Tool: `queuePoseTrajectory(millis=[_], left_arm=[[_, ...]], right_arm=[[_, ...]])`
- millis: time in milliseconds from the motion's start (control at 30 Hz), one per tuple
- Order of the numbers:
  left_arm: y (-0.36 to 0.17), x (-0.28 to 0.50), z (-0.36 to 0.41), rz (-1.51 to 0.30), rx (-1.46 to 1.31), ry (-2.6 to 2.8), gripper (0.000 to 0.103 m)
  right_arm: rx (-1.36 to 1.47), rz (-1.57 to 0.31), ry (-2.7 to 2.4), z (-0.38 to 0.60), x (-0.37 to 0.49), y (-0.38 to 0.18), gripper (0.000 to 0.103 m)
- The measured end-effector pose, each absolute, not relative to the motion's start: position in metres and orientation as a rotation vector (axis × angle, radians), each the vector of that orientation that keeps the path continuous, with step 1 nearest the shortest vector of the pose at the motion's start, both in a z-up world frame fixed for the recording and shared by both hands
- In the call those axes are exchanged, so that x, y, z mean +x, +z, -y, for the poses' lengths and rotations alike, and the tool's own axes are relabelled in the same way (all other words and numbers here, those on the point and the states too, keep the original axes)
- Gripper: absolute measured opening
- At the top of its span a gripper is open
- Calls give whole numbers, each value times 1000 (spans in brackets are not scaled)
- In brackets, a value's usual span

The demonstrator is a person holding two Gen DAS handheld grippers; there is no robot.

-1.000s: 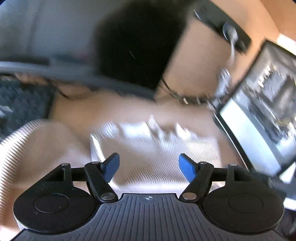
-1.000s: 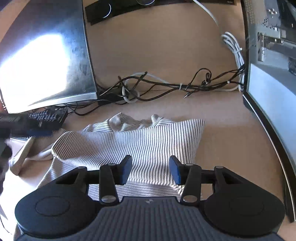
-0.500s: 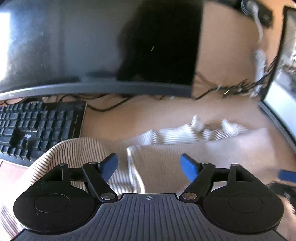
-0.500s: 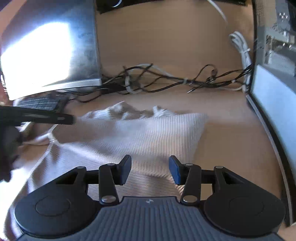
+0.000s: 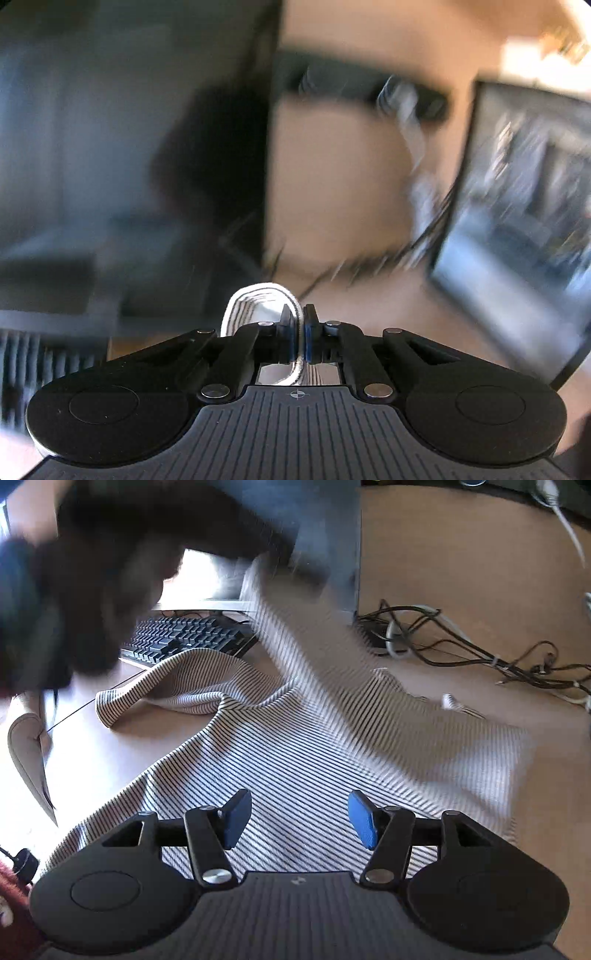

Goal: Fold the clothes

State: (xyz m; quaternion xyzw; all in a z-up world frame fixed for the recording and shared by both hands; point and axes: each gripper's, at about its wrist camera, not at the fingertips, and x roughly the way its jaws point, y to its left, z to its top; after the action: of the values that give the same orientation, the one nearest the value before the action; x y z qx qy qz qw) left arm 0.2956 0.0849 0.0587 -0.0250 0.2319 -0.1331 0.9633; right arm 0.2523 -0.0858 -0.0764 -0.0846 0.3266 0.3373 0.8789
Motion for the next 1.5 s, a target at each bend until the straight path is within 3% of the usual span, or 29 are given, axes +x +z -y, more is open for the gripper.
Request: queuePoseTrajectory(millis=[133,233,367,600,700,733,900,1133,1233,1300,1367,1400,1433,1500], left_arm=[[106,289,-68,-336,-50,-378,6],[110,293,-56,-318,-15,-403,6],[68,308,-57,-423,-17,-377,6],[-2,330,-87,-582,-38,-239,6],[-26,337,-101,-637,-27,-187,8],[-37,339,-107,-666,-24,-166,14],[-67,332,-143,-759,-103,-55,16],[-53,317,-142,-722,-157,-120,50],[-56,329,-116,-740,-88,-158,69],[-69,341,-102,-785,-52,-132,65],[-81,347,-99,-831,-65,-103,54],[-82,344,-98,-818,-57,-83,38],[-79,339,-97,-800,-41,-77,5],[-61,326,-97,-758,-78,-133,6]], right_arm=[[-214,-648,566,85,268,-85,59],[-235,-606,343,107,281,-86,59],[-160,-635,226,147,294,-87,55],[-118,-665,395,164,258,-80,74],[-101,-684,419,167,249,-77,74],[-91,-689,422,167,247,-76,74],[-74,-698,427,170,241,-70,74],[-15,-670,397,175,252,-60,74],[-1,-668,354,167,273,-59,66],[16,-684,329,163,284,-61,63],[35,-687,341,160,285,-60,63],[44,-688,348,159,286,-59,63],[43,-689,353,159,285,-59,63],[15,-687,360,157,280,-61,63]])
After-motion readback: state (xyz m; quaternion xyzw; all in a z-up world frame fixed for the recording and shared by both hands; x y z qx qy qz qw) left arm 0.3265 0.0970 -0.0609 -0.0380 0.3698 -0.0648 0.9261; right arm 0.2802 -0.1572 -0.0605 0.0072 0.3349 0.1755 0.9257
